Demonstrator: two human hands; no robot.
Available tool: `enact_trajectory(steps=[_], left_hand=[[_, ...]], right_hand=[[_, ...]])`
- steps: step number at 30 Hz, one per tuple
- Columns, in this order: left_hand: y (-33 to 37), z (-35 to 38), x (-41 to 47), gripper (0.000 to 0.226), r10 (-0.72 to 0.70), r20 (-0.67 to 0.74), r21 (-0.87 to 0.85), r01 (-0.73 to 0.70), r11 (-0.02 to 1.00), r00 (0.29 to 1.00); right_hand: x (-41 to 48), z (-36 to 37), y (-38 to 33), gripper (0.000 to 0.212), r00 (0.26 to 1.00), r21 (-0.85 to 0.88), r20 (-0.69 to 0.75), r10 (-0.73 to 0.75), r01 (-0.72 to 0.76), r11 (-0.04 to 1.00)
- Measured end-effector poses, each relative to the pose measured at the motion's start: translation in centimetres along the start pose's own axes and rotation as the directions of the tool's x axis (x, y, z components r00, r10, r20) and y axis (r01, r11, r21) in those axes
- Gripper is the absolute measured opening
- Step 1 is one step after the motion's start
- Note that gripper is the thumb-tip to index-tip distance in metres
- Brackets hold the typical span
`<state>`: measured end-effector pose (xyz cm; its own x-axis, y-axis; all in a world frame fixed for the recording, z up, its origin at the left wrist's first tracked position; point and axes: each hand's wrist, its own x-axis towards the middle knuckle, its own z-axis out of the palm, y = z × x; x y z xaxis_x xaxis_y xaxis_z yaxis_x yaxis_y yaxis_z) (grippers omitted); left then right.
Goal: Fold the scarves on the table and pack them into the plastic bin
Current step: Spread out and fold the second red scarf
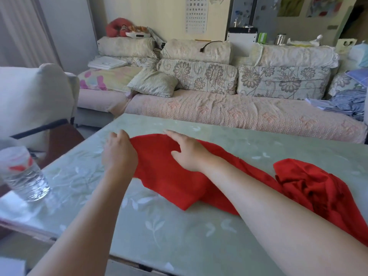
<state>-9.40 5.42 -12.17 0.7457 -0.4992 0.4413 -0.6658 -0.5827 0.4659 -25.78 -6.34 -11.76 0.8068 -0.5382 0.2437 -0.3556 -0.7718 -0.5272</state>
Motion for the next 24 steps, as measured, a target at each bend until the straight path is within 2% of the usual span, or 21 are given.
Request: enact_trajectory(steps=[3, 5, 6, 8, 9, 11, 13, 15, 18, 20, 22, 24], left_hand=[[-3.1, 2.1, -0.7, 0.035, 0.019, 0.154, 0.144, -0.041, 0.989, 0.988], [-3.4, 3.9, -1.7, 0.043, 0.133, 0.263, 0.048, -0.151, 0.987, 0.955], [-3.2, 4.8, -2.2, 0.046, 0.223, 0.324, -0.029, -0.225, 0.974, 0.919], [-2.5, 6.4, -3.2, 0.048, 0.401, 0.451, -0.144, -0.378, 0.914, 0.798], [-2.1, 7.0, -3.8, 0.049, 0.429, 0.521, -0.168, -0.404, 0.899, 0.738], [-1.7, 8.1, -4.7, 0.057, 0.339, 0.679, -0.101, -0.374, 0.922, 0.651], [-2.1, 8.8, -4.9, 0.067, 0.151, 0.776, 0.094, -0.35, 0.932, 0.612], [-2.9, 8.9, -4.2, 0.071, 0.023, 0.753, 0.251, -0.319, 0.914, 0.658], [-3.9, 8.9, -3.1, 0.068, -0.089, 0.654, 0.364, -0.21, 0.907, 0.751], [-3.4, 8.8, -3.2, 0.065, -0.004, 0.591, 0.369, -0.266, 0.89, 0.806], [-1.6, 8.4, -3.9, 0.06, 0.184, 0.512, 0.306, -0.378, 0.874, 0.839], [1.1, 8.2, -4.8, 0.059, 0.389, 0.443, 0.124, -0.485, 0.865, 0.808]], right_hand=[[0.1, 2.3, 0.3, 0.054, 0.996, -0.207, -0.069, 0.054, -0.068, 0.976], [-0.4, 3.5, 1.3, 0.053, 0.984, -0.356, -0.033, 0.173, -0.173, 0.918], [-0.8, 4.2, 2.0, 0.055, 0.967, -0.405, 0.005, 0.255, -0.231, 0.884], [-1.5, 5.2, 3.2, 0.061, 0.914, -0.455, 0.066, 0.4, -0.33, 0.827], [-1.9, 5.7, 3.6, 0.065, 0.889, -0.443, 0.083, 0.451, -0.372, 0.815], [-2.7, 6.5, 4.3, 0.073, 0.853, -0.358, 0.104, 0.511, -0.447, 0.82], [-3.5, 6.8, 5.1, 0.077, 0.857, -0.267, 0.109, 0.504, -0.463, 0.845], [-4.4, 6.7, 5.9, 0.078, 0.884, -0.235, 0.123, 0.451, -0.415, 0.879], [-6.0, 5.6, 7.2, 0.078, 0.925, -0.255, 0.148, 0.35, -0.306, 0.917], [-7.1, 4.6, 7.7, 0.078, 0.949, -0.299, 0.153, 0.276, -0.222, 0.928], [-8.2, 3.4, 8.1, 0.075, 0.958, -0.35, 0.169, 0.232, -0.162, 0.923], [-9.3, 2.3, 8.6, 0.074, 0.957, -0.397, 0.178, 0.229, -0.143, 0.906]])
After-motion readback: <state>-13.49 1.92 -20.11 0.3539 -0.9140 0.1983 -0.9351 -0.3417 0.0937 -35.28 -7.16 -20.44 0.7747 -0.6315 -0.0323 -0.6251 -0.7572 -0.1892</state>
